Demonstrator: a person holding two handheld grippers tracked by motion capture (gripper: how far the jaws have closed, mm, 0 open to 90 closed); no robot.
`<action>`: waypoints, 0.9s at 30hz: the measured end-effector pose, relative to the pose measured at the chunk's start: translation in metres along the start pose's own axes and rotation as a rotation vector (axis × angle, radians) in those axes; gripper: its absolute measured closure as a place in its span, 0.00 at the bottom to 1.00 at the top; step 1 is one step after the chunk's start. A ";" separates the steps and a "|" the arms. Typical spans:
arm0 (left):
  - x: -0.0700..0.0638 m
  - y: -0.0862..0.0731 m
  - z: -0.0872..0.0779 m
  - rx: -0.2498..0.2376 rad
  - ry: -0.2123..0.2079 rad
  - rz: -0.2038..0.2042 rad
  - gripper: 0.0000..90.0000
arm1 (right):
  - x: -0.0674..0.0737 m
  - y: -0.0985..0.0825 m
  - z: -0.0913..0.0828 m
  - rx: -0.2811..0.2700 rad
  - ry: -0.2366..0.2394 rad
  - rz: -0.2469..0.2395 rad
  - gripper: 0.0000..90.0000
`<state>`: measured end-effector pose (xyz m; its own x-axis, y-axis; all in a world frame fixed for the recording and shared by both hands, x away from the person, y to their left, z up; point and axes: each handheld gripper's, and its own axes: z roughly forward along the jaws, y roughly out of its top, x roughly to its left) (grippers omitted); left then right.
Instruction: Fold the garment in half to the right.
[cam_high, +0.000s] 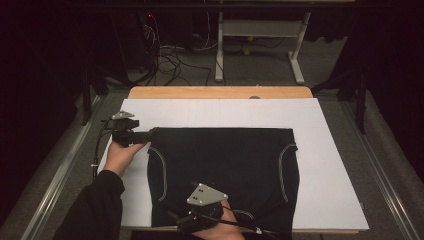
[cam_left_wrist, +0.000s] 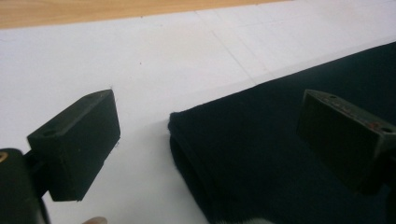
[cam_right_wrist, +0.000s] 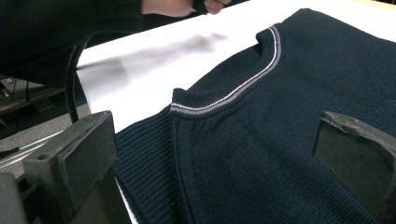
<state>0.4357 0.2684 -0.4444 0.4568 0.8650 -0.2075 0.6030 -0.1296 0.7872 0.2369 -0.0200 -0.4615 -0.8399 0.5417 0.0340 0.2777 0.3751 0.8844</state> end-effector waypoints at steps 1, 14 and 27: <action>0.001 0.000 0.006 0.014 0.002 -0.004 0.05 | 0.000 0.000 0.000 0.000 0.002 0.001 0.01; 0.012 -0.010 0.047 0.138 0.058 -0.072 0.23 | 0.004 -0.006 0.005 0.032 0.022 0.020 0.01; -0.011 -0.030 0.034 0.055 0.033 0.025 0.80 | 0.018 -0.002 0.023 0.103 0.049 0.019 0.10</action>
<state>0.4346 0.2461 -0.4855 0.4512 0.8764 -0.1685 0.6272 -0.1770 0.7585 0.2318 0.0065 -0.4729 -0.8551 0.5129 0.0755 0.3382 0.4416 0.8310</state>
